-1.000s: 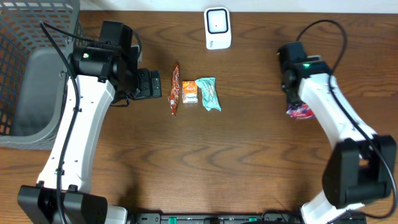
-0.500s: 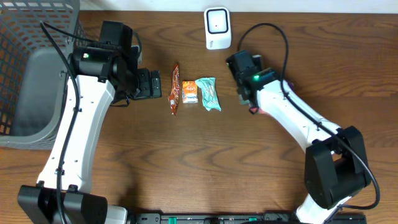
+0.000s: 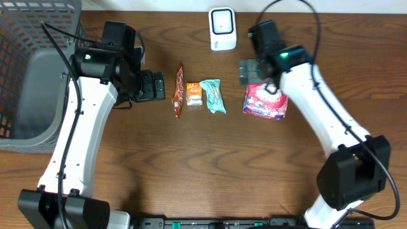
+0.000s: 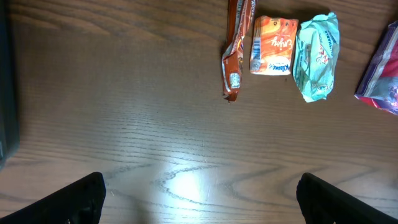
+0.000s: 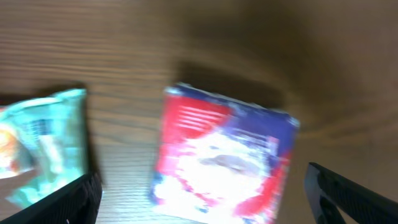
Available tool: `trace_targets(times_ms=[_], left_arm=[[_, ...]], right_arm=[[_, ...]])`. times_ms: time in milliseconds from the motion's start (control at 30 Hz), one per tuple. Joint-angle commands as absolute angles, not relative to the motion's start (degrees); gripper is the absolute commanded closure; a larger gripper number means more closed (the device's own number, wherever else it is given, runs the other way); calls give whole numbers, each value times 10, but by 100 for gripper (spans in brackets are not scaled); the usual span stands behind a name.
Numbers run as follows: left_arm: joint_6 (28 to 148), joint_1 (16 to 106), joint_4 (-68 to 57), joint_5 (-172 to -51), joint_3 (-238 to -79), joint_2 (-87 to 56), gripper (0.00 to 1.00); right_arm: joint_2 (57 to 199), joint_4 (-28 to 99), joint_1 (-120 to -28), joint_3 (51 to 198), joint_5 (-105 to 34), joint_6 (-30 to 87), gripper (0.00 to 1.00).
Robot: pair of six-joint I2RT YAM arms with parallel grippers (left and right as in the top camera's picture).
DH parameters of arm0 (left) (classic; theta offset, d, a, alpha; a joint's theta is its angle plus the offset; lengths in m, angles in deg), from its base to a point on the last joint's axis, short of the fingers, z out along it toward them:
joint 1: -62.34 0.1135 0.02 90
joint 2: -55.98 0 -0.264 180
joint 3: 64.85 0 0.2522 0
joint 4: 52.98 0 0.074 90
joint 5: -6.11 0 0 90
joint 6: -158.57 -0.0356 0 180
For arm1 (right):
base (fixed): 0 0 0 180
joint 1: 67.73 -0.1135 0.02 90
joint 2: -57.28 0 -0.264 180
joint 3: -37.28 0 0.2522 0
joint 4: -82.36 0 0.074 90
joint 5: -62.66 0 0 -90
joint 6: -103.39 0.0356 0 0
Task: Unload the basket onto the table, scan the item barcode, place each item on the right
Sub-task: 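Grasp the purple-and-red box with the right gripper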
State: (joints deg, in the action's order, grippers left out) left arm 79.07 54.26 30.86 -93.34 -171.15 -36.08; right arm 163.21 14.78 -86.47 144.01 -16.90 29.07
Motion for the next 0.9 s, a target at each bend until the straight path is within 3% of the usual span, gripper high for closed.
trace_targets(times_ms=[0, 200, 433, 733, 867], left_arm=[[794, 543, 310, -928, -1709, -362, 2], [794, 543, 310, -928, -1709, -362, 2], [794, 543, 310, -928, -1709, -362, 2], [794, 543, 310, -928, -1709, -362, 2], [794, 543, 310, -928, -1709, -362, 2]], right_arm=[[1633, 123, -798, 1449, -239, 292, 1], [1633, 78, -694, 1449, -392, 272, 1], [1633, 50, -635, 1418, -409, 246, 1], [1633, 156, -624, 1318, -508, 245, 1], [1634, 219, -624, 1272, -554, 246, 5]])
